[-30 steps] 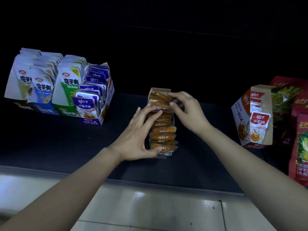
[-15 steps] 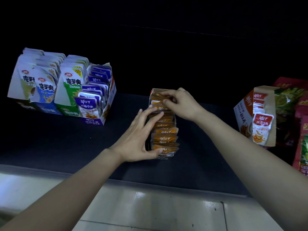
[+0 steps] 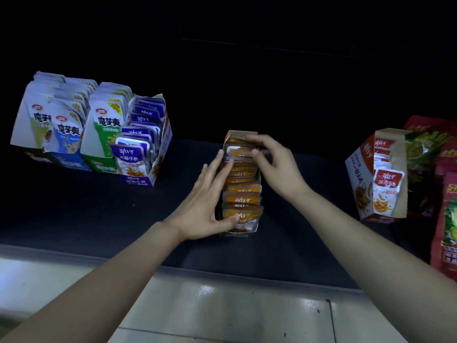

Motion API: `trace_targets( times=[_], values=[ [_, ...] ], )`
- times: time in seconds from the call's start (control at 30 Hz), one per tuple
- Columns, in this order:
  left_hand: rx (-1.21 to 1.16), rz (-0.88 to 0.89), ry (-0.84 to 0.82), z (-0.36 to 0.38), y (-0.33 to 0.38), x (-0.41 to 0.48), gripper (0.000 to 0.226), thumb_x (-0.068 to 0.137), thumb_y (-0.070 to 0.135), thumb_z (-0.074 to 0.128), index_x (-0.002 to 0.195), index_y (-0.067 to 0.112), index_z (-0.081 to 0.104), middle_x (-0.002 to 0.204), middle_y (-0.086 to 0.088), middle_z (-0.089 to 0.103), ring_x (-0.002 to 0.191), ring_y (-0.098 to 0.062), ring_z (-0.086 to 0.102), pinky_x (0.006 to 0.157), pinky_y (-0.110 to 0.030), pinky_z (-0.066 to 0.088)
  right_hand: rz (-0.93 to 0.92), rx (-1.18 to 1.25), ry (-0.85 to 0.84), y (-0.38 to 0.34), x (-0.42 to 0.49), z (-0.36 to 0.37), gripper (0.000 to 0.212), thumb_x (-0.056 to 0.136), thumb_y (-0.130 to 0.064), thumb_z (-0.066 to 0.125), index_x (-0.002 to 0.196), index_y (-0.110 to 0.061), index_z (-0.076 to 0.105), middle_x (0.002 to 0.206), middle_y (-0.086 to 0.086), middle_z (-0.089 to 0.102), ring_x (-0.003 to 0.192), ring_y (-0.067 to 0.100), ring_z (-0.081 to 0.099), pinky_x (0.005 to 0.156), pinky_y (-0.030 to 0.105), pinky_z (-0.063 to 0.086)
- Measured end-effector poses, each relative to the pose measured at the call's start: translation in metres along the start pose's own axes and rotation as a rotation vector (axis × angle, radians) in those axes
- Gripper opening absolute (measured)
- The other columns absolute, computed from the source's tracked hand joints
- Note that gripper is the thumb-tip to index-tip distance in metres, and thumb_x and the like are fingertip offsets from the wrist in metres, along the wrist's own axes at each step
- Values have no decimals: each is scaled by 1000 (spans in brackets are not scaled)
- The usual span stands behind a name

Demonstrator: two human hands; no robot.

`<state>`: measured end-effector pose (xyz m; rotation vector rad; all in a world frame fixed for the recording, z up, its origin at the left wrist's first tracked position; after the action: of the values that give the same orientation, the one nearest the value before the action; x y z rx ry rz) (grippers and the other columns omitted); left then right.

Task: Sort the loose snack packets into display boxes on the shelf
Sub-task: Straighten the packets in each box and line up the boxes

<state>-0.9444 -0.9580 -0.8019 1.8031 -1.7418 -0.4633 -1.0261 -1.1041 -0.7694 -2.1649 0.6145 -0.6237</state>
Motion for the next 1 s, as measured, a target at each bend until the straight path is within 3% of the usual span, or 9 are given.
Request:
trace_targets(
  times=[0.13, 0.23, 0.33, 0.4, 0.47, 0.63, 0.8, 0.9, 1.0],
  values=[
    [-104, -24, 50, 3, -4, -2, 107, 84, 75, 42, 154, 18, -15, 160, 4, -27, 148, -15, -21, 122, -47, -6, 75, 194, -41, 6, -25, 17, 59, 99, -47, 42, 152, -31, 22, 159, -6, 24, 146, 11, 25, 117, 47, 28],
    [-460, -239, 139, 3, -16, 0, 106, 74, 90, 31, 153, 32, -13, 159, 16, -23, 147, -5, -20, 122, -44, -9, 246, 319, 53, 9, -39, 9, 61, 101, -53, 28, 155, -34, 6, 162, -15, 5, 147, -2, 7, 123, 38, 11],
    [-785, -442, 257, 5, -22, 12, 108, 66, 96, 30, 153, 40, 2, 162, 15, -7, 149, -5, -9, 123, -46, -4, 346, 417, -6, 11, -42, 22, 61, 99, -58, 19, 155, -37, 2, 159, -21, 8, 139, -10, 15, 119, 23, 20],
    [-881, -395, 229, 8, -8, 25, 77, 85, 81, 23, 151, 42, 22, 162, 3, 19, 148, -9, 17, 122, -41, 19, 370, 498, -76, 6, -40, 39, 68, 94, -69, 23, 154, -41, 7, 159, -17, 16, 139, -4, 26, 115, 27, 32],
    [-947, -363, 249, 11, -3, 34, 60, 101, 59, 20, 150, 27, 33, 145, -1, 48, 129, -5, 50, 102, -24, 47, 360, 517, -90, 5, -39, 45, 75, 88, -77, 27, 153, -45, 9, 160, -11, 21, 143, 6, 29, 117, 42, 31],
    [-969, -377, 214, 20, -19, 41, 87, 84, 79, 41, 155, 35, 15, 163, 0, 16, 144, -18, 31, 113, -51, 35, 320, 573, -114, 3, -39, 42, 71, 89, -68, 27, 152, -45, 3, 162, -12, 12, 143, 5, 26, 115, 35, 33],
    [-976, -404, 238, 19, -22, 38, 92, 81, 84, 36, 155, 37, 8, 164, 5, 7, 149, -14, 18, 118, -49, 25, 375, 589, -52, 9, -45, 33, 63, 98, -54, 22, 153, -38, -5, 152, -24, 15, 122, -24, 31, 95, 5, 36],
    [-932, -463, 303, 20, -27, 19, 96, 76, 82, 30, 154, 38, -3, 162, 16, -5, 147, 2, 1, 120, -30, 8, 465, 590, -20, 33, -67, 29, 78, 84, -76, 27, 151, -47, -3, 161, -20, -1, 145, -3, 7, 120, 29, 12],
    [-980, -456, 224, 37, -23, 9, 96, 75, 84, 33, 154, 39, 4, 163, 14, 7, 147, -2, 14, 118, -29, 22, 525, 638, -135, 40, -87, 52, 78, 83, -82, 28, 150, -50, 3, 162, -17, 5, 148, 4, 8, 123, 42, 8]
  ],
)
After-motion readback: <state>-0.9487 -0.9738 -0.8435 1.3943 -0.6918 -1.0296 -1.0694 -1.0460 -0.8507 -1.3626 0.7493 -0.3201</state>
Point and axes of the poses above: each hand's wrist, its own x-axis towards the middle knuckle, its own z-axis out of the palm, y = z × x, the point moved 7 cm from there along x, towards the middle knuckle
